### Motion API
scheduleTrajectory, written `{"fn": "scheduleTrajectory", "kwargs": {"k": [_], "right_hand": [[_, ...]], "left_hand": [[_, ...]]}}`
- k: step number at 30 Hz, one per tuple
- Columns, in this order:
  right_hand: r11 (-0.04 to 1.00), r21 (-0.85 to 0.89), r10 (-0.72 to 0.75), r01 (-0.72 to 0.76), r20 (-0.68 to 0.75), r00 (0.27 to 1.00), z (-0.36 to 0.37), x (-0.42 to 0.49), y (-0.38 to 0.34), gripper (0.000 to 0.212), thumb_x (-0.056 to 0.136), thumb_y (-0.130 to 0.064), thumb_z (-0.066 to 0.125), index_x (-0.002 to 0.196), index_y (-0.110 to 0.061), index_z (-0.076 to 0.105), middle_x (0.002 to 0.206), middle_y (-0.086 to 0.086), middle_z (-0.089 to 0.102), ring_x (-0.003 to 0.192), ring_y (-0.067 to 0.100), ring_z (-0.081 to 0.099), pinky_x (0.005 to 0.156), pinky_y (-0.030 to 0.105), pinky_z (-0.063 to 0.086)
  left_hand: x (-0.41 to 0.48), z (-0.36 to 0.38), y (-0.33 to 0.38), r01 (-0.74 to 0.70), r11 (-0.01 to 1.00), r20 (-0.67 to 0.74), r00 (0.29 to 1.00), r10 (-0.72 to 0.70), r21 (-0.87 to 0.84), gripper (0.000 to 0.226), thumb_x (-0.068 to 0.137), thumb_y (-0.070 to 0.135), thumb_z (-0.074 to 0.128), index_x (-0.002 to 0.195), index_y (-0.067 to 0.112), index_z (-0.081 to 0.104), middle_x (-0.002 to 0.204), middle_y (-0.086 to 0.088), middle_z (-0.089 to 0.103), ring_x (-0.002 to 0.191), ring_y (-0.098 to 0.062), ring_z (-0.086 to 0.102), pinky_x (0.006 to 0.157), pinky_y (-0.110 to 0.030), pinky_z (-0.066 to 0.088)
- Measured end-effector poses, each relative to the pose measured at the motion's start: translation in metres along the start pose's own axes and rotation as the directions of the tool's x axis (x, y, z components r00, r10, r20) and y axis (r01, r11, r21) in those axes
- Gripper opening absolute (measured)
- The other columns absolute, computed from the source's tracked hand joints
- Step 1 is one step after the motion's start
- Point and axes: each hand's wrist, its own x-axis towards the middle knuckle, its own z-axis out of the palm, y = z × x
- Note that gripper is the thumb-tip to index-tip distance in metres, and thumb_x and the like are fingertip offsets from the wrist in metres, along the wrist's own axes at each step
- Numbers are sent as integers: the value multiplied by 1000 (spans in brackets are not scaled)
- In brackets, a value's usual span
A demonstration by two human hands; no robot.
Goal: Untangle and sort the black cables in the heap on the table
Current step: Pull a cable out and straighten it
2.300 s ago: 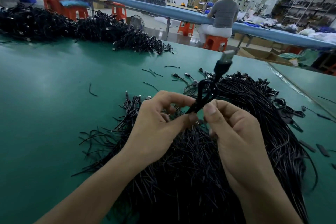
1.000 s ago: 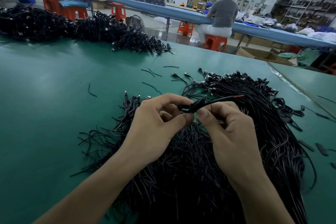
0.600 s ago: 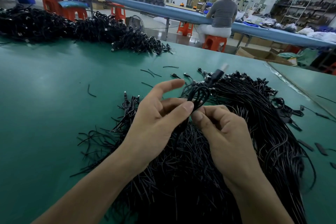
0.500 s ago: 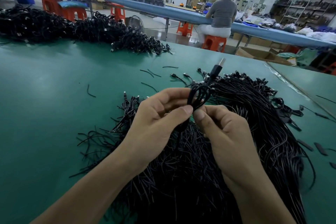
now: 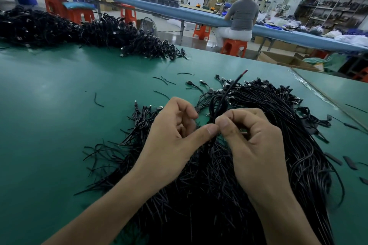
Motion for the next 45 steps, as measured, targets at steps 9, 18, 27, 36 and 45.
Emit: {"fn": "scheduleTrajectory", "kwargs": {"k": [9,18,27,36,45], "right_hand": [[995,95,-33,28,48,998,2,0,-6,10,82,-30,64,75,-25,69,92,-1,60,78,-2,62,62,7,47],[998,-50,-17,23,122,992,11,-4,-2,10,86,-33,62,77,-34,67,89,-11,58,82,1,57,68,8,42],[964,125,209,-236,194,958,7,-2,10,19,83,-38,65,81,-23,76,91,-3,70,86,5,68,77,20,54],[744,-616,396,-259,95,913,-33,8,51,10,98,-25,57,97,-29,67,92,-12,68,77,0,60,70,11,46],[380,-877,592,-294,-14,806,-27,1,80,19,102,-20,48,115,-12,59,91,2,55,77,19,57,76,37,54]], "left_hand": [[0,-1,11,232,920,159,969,-190,-317,6,90,14,64,89,8,62,77,-12,75,69,-23,74,61,-28,59],[8,-14,9,258,837,65,963,-260,-482,49,61,31,89,99,17,62,95,-19,75,76,-17,69,62,-24,54],[7,-13,8,3,997,150,989,9,-82,41,80,20,78,118,33,66,97,4,76,78,-11,71,75,-19,55],[25,-53,-34,202,907,-321,944,-79,370,48,84,21,79,123,38,57,86,21,67,81,9,67,81,-21,50],[28,-64,-63,357,694,-247,934,-259,625,48,97,23,60,144,12,51,146,-7,53,137,-22,45,113,-28,29]]}}
